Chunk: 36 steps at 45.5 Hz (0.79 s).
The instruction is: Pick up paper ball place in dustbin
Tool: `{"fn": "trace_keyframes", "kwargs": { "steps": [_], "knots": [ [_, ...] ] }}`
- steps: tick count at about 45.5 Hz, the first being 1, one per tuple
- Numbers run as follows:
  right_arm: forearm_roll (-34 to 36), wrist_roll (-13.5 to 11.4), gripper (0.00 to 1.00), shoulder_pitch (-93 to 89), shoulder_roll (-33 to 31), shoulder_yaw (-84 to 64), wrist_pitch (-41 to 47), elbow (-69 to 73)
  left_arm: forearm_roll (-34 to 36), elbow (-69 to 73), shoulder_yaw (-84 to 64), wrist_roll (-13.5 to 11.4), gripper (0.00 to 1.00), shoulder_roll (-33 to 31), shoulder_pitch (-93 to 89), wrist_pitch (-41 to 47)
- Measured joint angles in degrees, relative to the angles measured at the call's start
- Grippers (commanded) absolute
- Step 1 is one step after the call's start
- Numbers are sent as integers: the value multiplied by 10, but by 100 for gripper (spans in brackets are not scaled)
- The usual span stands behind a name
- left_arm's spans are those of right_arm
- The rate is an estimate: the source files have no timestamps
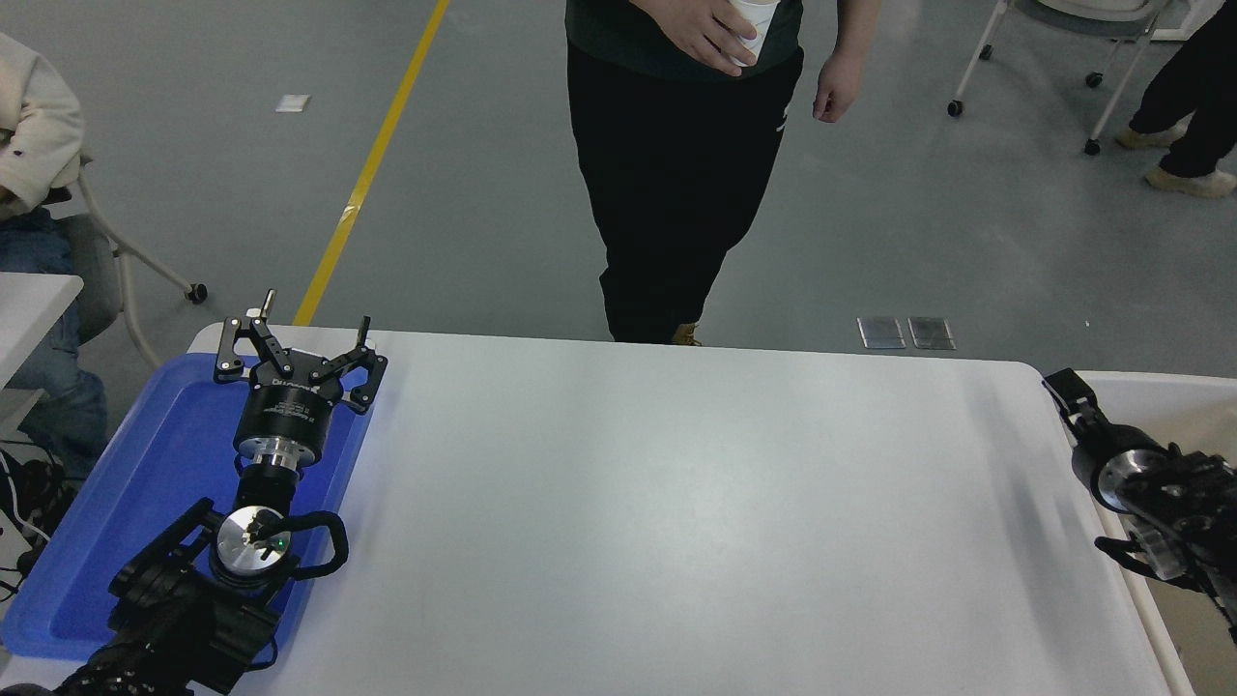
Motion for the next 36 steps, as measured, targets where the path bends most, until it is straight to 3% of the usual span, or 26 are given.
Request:
{"fn": "trace_keyframes", "kwargs": {
  "steps": [11,36],
  "knots": [
    [29,0,100,-26,10,123,19,119,0,0,0,0,100,0,0,0],
    [296,-1,100,-48,91,201,156,184,0,0,0,0,100,0,0,0]
  ]
}}
